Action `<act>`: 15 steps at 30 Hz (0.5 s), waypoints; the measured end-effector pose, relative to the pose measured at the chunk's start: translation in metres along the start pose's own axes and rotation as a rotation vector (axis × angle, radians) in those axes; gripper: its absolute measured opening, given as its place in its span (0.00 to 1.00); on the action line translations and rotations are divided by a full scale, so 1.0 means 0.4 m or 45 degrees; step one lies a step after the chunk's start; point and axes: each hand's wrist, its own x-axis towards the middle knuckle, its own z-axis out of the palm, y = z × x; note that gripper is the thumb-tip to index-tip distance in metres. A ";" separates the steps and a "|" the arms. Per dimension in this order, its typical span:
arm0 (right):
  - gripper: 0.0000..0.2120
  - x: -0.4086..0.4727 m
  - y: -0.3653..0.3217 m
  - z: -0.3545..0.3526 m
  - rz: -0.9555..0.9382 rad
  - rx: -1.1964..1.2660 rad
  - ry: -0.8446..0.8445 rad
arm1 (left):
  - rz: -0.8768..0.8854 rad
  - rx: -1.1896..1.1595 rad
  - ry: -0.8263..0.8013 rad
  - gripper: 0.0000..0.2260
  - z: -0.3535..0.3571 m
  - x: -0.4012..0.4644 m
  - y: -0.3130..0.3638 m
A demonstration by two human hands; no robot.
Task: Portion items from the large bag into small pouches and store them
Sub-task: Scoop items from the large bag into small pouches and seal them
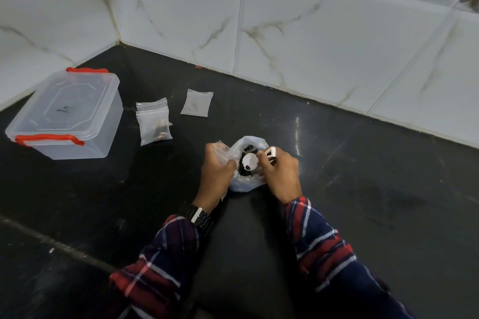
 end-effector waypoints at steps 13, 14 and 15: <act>0.09 -0.005 -0.006 0.007 -0.149 -0.189 -0.013 | 0.045 -0.003 0.006 0.17 0.002 -0.005 0.001; 0.09 -0.004 -0.006 0.004 -0.089 -0.110 -0.002 | 0.039 0.006 0.003 0.18 0.002 -0.005 0.001; 0.09 -0.003 -0.006 0.000 -0.047 -0.048 0.000 | 0.040 0.005 -0.003 0.18 0.002 -0.003 -0.001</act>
